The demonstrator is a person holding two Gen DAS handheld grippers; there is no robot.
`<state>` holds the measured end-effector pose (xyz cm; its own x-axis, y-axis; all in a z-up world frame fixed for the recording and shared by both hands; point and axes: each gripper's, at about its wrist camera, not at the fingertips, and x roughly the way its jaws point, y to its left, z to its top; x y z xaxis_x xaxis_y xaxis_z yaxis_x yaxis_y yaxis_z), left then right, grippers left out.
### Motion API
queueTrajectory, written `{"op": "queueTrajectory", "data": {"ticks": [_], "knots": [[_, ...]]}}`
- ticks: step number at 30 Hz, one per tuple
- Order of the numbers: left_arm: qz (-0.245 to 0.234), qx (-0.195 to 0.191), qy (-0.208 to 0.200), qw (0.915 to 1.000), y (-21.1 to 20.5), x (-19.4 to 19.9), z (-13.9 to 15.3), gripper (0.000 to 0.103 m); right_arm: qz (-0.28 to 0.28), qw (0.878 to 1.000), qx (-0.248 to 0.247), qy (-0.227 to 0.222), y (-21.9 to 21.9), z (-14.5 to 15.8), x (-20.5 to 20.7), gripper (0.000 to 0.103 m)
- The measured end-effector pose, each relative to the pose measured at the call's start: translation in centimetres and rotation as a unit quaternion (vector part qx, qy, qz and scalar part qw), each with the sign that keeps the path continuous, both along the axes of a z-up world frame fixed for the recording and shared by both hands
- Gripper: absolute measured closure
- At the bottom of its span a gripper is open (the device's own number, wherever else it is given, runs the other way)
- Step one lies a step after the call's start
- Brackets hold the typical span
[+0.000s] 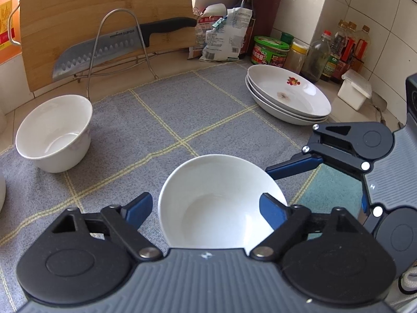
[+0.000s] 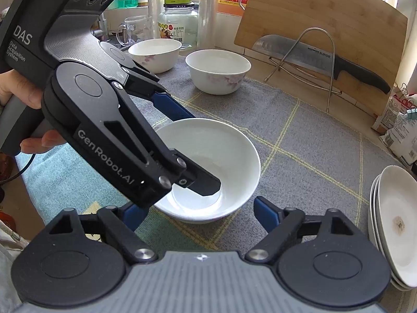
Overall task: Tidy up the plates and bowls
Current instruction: 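Lower the bowl onto the towel beside the plates and open the left tool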
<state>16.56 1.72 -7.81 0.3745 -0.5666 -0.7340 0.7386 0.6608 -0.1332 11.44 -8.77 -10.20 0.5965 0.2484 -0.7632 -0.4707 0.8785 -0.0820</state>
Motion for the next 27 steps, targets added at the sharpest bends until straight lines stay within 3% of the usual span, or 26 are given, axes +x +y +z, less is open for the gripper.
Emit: {"op": "queueTrajectory", "data": {"ticks": [5, 13, 21, 27], "knots": [[0.013, 0.008, -0.031, 0.9994, 0.4, -0.4, 0.5, 0.010, -0.004, 1.000, 0.007, -0.002, -0.4, 0.3, -0.1, 0.002], [0.034, -0.007, -0.036, 0.9988, 1.9, -1.2, 1.0, 0.009, -0.003, 1.000, 0.013, -0.010, -0.6, 1.1, -0.1, 0.000], [0.090, -0.016, -0.062, 0.9939, 5.4, -1.7, 1.6, 0.005, -0.005, 1.000, 0.016, -0.012, -0.2, 2.3, 0.0, 0.000], [0.103, -0.013, -0.101, 0.9895, 8.1, -2.1, 2.0, 0.004, -0.024, 0.999, 0.032, -0.016, 0.8, 3.4, 1.0, 0.000]]}}
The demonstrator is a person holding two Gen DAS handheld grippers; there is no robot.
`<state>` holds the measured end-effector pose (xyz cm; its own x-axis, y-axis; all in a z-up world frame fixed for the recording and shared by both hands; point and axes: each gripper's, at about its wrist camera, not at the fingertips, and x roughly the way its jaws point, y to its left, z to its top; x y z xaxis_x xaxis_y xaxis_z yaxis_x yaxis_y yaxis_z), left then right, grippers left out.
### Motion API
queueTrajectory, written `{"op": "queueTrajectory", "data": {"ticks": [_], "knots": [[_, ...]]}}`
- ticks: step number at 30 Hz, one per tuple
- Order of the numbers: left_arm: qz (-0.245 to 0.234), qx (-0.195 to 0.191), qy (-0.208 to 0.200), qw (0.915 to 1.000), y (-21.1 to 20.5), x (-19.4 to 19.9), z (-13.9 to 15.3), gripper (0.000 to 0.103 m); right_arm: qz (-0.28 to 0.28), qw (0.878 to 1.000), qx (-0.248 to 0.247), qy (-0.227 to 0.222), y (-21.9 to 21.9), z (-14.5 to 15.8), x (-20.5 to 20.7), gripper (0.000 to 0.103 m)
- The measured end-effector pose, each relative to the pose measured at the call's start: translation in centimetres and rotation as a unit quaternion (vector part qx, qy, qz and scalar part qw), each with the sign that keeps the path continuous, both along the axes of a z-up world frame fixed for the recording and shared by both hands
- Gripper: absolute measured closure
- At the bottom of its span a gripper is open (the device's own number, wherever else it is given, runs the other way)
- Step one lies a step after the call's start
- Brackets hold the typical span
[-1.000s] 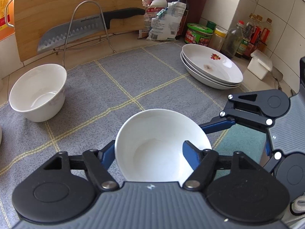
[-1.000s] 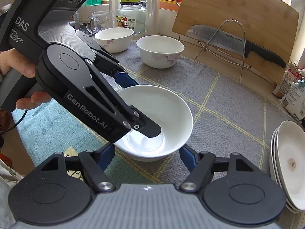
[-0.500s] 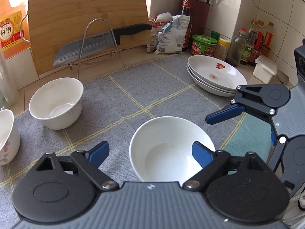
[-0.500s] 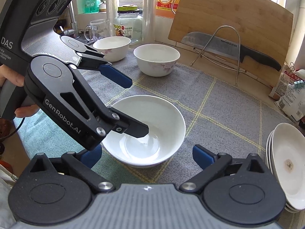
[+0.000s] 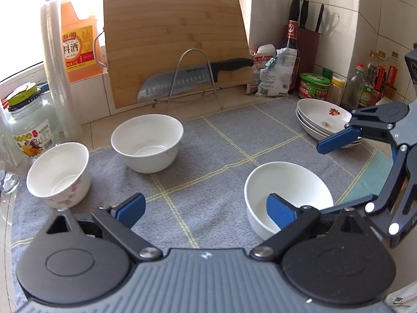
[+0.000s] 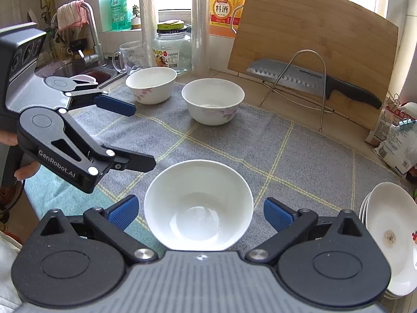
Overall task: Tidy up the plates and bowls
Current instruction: 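Lower the bowl onto the towel beside the plates and open the left tool, then move the right tool to the second white bowl on the towel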
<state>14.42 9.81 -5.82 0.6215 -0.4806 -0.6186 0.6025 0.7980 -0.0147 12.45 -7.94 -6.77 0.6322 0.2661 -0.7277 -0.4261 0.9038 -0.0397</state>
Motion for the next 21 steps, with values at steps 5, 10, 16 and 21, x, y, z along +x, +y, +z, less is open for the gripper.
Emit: {"op": "queueTrajectory", "data": {"ticks": [5, 10, 16, 21], "knots": [[0.004, -0.001, -0.022, 0.9997, 1.5, 0.1, 0.0, 0.004, -0.031, 1.000, 0.006, 0.002, 1.1, 0.8, 1.0, 0.000], [-0.007, -0.008, -0.016, 0.9998, 2.4, 0.5, -0.2, 0.003, -0.044, 0.999, 0.012, 0.007, 1.7, 1.6, 2.1, 0.000], [0.015, -0.007, -0.019, 0.9997, 2.2, 1.5, -0.8, 0.003, -0.038, 0.999, 0.018, 0.024, 2.1, 2.3, 4.8, 0.000], [0.059, 0.008, -0.033, 0.9977, 1.3, 2.7, -1.3, 0.003, -0.013, 0.999, 0.030, 0.037, 2.0, 2.6, 7.7, 0.000]]}}
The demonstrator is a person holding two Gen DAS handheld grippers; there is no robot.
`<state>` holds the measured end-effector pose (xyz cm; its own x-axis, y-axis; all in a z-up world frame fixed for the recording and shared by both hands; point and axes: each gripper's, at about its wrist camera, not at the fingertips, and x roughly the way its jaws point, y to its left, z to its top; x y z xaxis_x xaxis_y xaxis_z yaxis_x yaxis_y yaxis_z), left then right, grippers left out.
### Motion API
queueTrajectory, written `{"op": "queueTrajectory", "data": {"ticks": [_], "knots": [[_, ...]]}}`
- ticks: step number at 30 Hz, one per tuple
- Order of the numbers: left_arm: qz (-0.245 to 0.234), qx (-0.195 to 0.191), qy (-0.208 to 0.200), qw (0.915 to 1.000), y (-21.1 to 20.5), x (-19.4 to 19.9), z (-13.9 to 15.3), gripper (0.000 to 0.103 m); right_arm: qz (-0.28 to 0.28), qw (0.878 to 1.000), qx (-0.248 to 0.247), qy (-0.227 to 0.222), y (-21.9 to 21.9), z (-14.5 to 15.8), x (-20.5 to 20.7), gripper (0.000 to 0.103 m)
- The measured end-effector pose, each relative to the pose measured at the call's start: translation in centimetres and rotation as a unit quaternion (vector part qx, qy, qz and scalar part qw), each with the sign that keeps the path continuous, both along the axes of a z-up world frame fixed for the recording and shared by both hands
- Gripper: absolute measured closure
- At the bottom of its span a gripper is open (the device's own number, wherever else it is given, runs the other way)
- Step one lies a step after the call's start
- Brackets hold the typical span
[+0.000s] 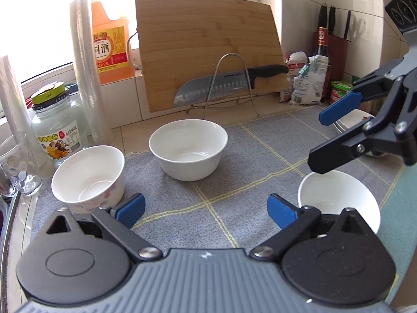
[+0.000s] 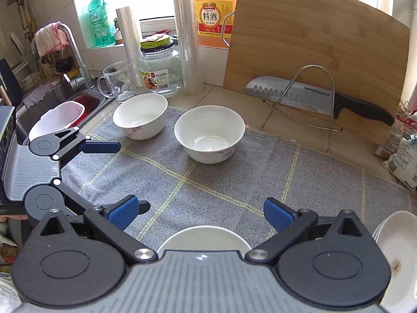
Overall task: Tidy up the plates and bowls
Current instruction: 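Move the right tool to the second white bowl on the towel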
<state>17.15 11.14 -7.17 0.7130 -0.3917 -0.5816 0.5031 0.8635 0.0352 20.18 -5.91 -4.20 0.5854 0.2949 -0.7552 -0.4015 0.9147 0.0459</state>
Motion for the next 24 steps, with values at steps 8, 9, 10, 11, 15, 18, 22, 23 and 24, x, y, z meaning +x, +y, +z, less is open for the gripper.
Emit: {"op": "queueTrajectory", "data": {"ticks": [8, 9, 10, 11, 15, 18, 22, 23, 24], "knots": [[0.032, 0.022, -0.009, 0.9992, -1.3, 2.5, -1.0, 0.003, 0.030, 0.999, 0.019, 0.027, 0.0, -0.3, 5.4, 0.000], [0.034, 0.025, -0.011, 0.9990, -1.4, 2.9, -1.2, 0.003, 0.033, 0.999, 0.016, 0.028, 0.0, -0.5, 5.9, 0.000], [0.038, 0.029, -0.012, 0.9988, -1.4, 3.2, -1.2, 0.003, 0.036, 0.999, 0.015, 0.028, 0.0, -0.6, 6.4, 0.000], [0.041, 0.032, -0.012, 0.9986, -1.4, 3.5, -1.3, 0.003, 0.039, 0.999, 0.015, 0.032, 0.0, -0.7, 7.1, 0.000], [0.039, 0.034, -0.009, 0.9986, -1.4, 4.7, -1.4, 0.003, 0.049, 0.998, 0.018, 0.041, 0.2, -1.3, 9.5, 0.000], [0.039, 0.034, -0.008, 0.9986, -1.7, 5.7, -1.6, 0.004, 0.054, 0.997, 0.022, 0.049, 0.4, -1.7, 11.2, 0.000], [0.039, 0.030, -0.002, 0.9988, -2.1, 7.0, -2.0, 0.004, 0.061, 0.996, 0.020, 0.058, 0.8, -2.3, 13.0, 0.000], [0.039, 0.030, -0.001, 0.9988, -2.2, 7.3, -2.1, 0.004, 0.062, 0.996, 0.019, 0.062, 0.9, -2.5, 13.5, 0.000], [0.038, 0.030, -0.001, 0.9988, -2.2, 7.5, -2.2, 0.004, 0.063, 0.996, 0.018, 0.064, 1.0, -2.7, 13.9, 0.000]]}}
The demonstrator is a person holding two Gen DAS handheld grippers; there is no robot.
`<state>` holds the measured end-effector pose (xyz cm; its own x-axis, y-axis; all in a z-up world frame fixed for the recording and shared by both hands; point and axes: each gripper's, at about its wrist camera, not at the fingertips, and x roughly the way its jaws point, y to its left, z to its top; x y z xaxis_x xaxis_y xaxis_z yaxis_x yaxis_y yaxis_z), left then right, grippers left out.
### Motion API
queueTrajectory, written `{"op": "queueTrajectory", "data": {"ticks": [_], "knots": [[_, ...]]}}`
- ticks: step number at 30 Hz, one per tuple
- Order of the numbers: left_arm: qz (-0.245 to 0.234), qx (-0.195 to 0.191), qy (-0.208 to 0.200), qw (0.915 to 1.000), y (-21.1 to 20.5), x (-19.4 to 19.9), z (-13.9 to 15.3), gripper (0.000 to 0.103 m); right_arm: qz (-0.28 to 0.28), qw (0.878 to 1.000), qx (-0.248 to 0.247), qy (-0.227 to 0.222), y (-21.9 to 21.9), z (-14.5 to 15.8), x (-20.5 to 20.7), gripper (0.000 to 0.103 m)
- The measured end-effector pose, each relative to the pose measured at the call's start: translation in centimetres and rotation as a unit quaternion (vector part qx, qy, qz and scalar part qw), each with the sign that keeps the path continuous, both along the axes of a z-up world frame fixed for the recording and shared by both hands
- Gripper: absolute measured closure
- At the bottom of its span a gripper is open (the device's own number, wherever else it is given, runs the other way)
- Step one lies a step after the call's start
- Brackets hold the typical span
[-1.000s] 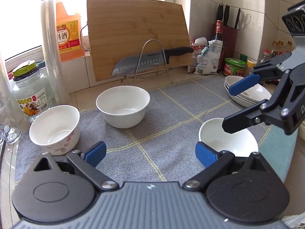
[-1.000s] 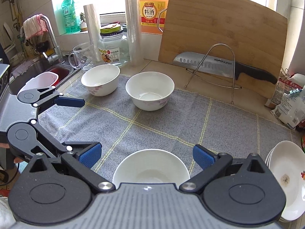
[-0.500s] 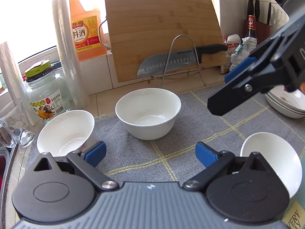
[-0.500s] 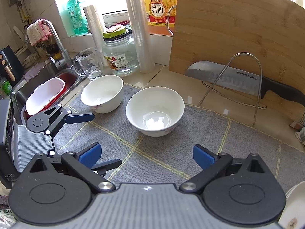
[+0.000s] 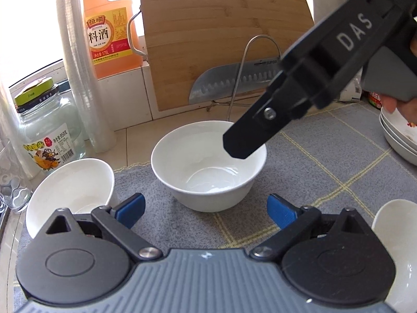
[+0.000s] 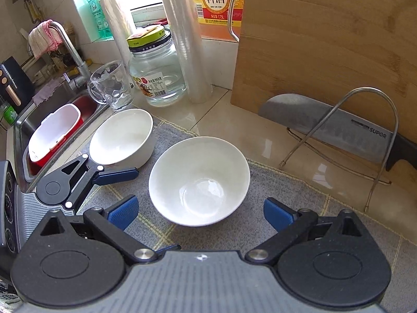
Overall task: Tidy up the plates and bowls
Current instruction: 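Move the right tool to the second white bowl on the towel, then close the right tool on the second bowl's rim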
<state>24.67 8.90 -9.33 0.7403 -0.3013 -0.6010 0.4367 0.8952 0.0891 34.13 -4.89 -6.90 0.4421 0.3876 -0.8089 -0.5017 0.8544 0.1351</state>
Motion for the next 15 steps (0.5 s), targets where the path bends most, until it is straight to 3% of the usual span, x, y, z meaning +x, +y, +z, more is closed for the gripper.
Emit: {"op": "queueTrajectory", "data": {"ticks": [15], "knots": [[-0.017, -0.010, 0.009, 0.9998, -0.6, 1.3, -0.8, 0.012, 0.010, 1.000, -0.010, 0.016, 1.2, -1.8, 3.7, 0.002]]}}
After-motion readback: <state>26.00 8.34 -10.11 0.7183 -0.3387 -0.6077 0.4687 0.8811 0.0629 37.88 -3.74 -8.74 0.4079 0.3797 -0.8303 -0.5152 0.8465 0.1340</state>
